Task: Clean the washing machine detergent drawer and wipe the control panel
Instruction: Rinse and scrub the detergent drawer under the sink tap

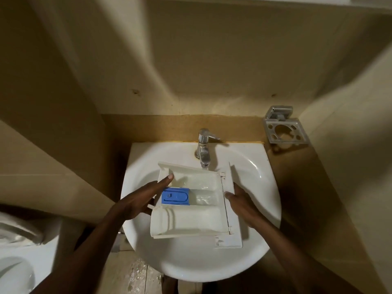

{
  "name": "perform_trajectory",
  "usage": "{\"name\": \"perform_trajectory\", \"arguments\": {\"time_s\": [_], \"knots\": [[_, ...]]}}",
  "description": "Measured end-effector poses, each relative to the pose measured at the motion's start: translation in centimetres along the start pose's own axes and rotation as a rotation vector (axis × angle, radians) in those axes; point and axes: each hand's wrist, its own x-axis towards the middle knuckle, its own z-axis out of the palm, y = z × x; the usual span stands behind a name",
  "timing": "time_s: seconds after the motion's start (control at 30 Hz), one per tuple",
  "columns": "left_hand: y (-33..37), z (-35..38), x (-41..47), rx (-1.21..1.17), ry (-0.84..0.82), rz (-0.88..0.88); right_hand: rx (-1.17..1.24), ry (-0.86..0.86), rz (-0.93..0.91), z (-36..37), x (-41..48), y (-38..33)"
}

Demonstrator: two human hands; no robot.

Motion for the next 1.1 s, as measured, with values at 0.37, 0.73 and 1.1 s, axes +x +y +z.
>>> {"name": "perform_trajectory", "arguments": {"time_s": [0.37,0.73,1.1], "knots": [[-1.4,-1.3,0.2,-0.453,-0.039,0.179,-0.029,-0.260,0.043,0.7,1.5,-1.7],[-1.4,-3.4,0.3,-0.295,0.095,0.358,0.047,-0.600,0.179,1.1,5.0,-4.3],[-2.0,-0.9,0.3,-0.222,0.550,0.500,-0.196,-0.678,0.172,0.0,3.9,-3.2]]}}
